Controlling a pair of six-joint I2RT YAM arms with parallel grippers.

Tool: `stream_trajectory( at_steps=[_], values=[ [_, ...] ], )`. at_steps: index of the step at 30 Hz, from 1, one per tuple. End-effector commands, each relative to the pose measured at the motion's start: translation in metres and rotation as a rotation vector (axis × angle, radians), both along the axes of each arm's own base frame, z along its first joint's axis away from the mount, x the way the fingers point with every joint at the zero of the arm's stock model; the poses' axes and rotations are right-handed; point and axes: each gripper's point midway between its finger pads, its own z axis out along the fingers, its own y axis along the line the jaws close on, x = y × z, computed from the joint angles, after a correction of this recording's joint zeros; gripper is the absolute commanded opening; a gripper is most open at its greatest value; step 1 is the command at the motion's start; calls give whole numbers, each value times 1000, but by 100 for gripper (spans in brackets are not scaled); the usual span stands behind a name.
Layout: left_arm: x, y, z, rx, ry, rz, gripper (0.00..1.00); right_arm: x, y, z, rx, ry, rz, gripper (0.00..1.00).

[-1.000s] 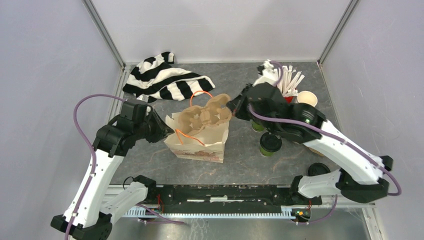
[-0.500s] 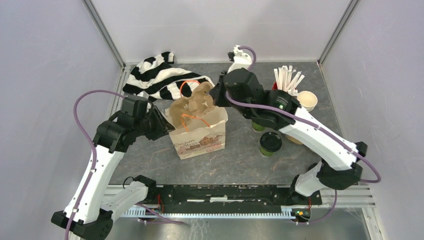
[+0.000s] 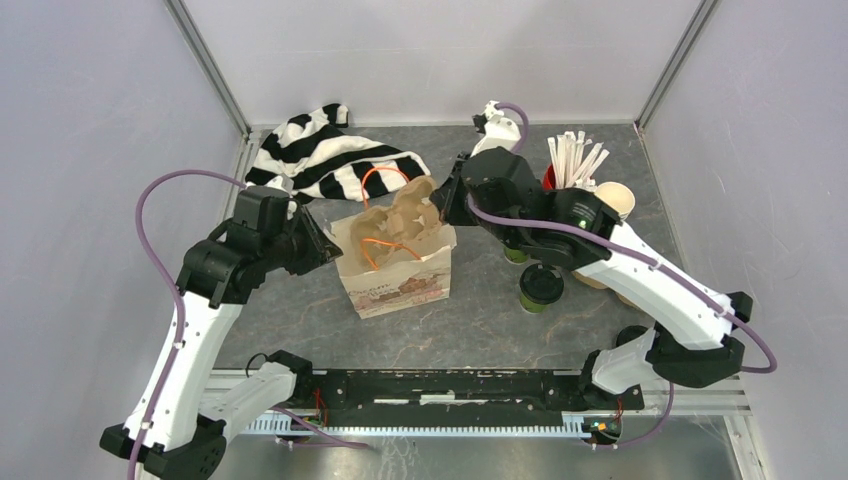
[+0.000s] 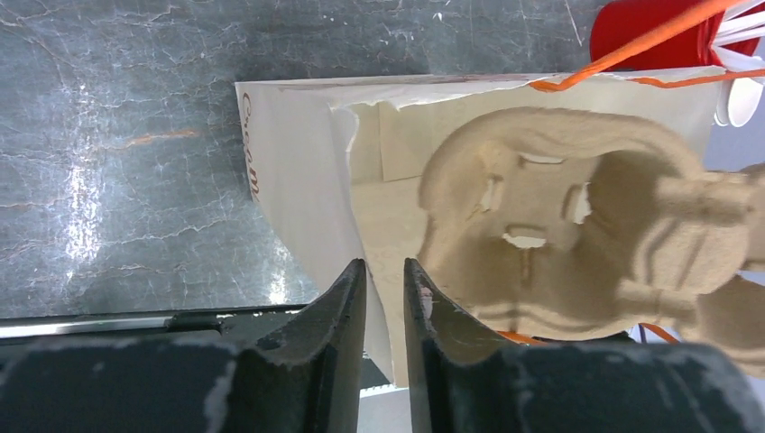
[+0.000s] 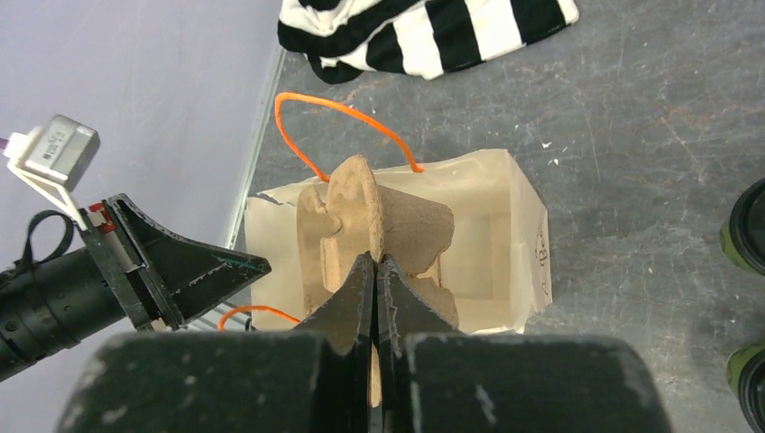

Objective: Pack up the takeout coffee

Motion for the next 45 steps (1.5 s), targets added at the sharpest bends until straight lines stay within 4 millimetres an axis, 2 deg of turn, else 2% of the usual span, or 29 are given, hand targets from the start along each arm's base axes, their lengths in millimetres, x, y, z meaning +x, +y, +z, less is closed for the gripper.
stream_trajectory(
  at_steps=[1, 5, 11, 16, 29, 45],
  values=[
    [4, 3, 4, 33, -43, -29, 27, 1, 7, 1, 32, 23, -35, 0],
    [0, 2, 1, 26, -36, -32, 21, 4, 15, -4, 55, 29, -53, 0],
    [-4, 0, -3, 10, -26, -39, 17, 4, 29, -22, 63, 52, -41, 0],
    [-5, 0, -3, 6, -30, -41, 16, 6, 39, -34, 49, 57, -21, 0],
    [-4, -1, -1, 6, -43, -52, 15, 15, 42, -66, -36, 49, -34, 0],
    [3, -4, -1, 11, -51, -71, 15, 23, 61, -123, -143, 77, -8, 0]
  ],
)
